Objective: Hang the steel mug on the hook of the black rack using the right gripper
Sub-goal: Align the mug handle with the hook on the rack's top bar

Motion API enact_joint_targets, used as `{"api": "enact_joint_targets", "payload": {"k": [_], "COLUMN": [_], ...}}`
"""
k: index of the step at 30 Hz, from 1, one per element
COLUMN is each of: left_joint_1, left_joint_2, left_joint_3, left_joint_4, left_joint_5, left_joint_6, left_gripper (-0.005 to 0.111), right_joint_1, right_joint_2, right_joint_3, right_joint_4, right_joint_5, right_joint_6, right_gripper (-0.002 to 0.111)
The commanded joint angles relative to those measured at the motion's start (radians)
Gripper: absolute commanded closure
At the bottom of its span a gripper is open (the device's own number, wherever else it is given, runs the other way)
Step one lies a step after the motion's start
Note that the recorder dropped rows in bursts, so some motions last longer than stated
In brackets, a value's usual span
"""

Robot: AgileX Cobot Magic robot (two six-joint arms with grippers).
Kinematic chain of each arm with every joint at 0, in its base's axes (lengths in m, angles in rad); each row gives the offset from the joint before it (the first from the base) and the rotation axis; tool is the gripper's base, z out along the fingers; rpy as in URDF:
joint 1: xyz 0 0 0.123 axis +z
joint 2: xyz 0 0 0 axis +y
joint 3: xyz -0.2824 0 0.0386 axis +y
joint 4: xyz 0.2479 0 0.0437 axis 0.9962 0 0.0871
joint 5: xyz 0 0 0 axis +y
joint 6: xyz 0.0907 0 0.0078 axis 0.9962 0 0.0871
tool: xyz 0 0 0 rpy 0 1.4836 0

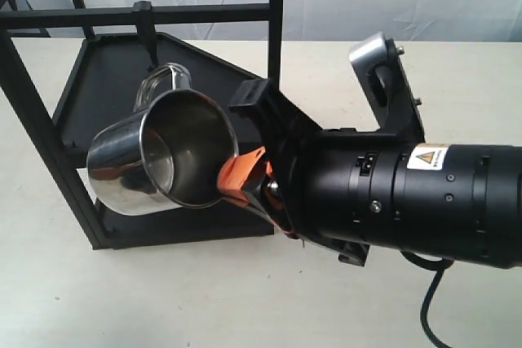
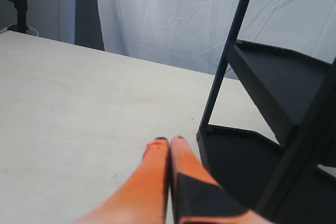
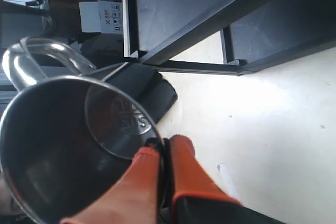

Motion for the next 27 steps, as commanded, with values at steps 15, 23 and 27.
{"api": "enact_joint_targets", "payload": {"k": [15,23,27], "left_joint_1": [0.0,0.0,0.0], "left_joint_2": [-0.005,-0.005,-0.005], "left_joint_3": [0.0,0.0,0.0], "left_joint_4": [-0.012,-0.012,-0.012], "left_joint_5": [-0.008,-0.008,-0.008], "left_joint_6": [-0.002,-0.002,-0.002], "left_gripper": [0.105,0.105,0.105], "right_joint_1": [-0.002,-0.002,-0.002], "right_joint_2": [-0.077,-0.077,-0.077], "right_joint_3": [-0.001,-0.01,-0.037], "right_joint_4": [0.011,0.026,0.017], "right_joint_5": [-0.026,-0.015,0.007], "right_joint_6": [-0.008,-0.008,-0.015], "right_gripper": [0.109,0.109,0.109]}}
